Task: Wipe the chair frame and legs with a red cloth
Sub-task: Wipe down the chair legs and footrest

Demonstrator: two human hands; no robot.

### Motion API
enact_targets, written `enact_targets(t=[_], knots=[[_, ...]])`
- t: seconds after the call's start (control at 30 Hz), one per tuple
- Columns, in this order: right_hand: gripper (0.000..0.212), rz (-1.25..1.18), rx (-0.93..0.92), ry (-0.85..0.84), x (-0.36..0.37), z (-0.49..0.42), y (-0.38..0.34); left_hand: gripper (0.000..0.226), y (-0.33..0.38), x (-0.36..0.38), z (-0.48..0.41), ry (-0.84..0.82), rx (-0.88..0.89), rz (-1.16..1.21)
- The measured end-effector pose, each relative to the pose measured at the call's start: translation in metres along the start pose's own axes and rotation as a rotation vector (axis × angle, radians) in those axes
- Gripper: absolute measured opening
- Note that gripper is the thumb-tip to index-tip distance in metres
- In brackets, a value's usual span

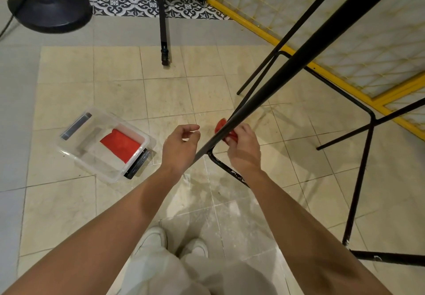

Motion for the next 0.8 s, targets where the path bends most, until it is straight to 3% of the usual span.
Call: enact_targets(t=[0.13,0.47,0.6,0.8], knots=[[0.033,-0.048,0.168,0.029,-0.003,-0.02,0.022,0.017,-0.003,0.002,0.0,-0.017,-0.013,0.004],[0.031,-0.156,-0.03,-0.126,0.004,0.022,0.015,0.016,0.004,0.012,-0.007,-0.017,-0.02,0.007],[0.036,-0.253,0.045,-0.023,-0.01,0.014,0.01,0.016,-0.001,0.01,-0.003,0.0,-0.03,0.005],[0.034,-0.105,0.059,0.035,-0.008,-0.004,-0.008,0.018,-0.002,0.007,-0.004,0.03,-0.047,-0.002]])
Point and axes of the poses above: each hand's wrist, its own z-axis away from the middle knuckle, its own x-axis out of the palm, y = z × x, the point moved 7 cm from there along -z, towards the middle knuckle, and after that the axes turned 7 degrees about y, right-handed, at the moved point
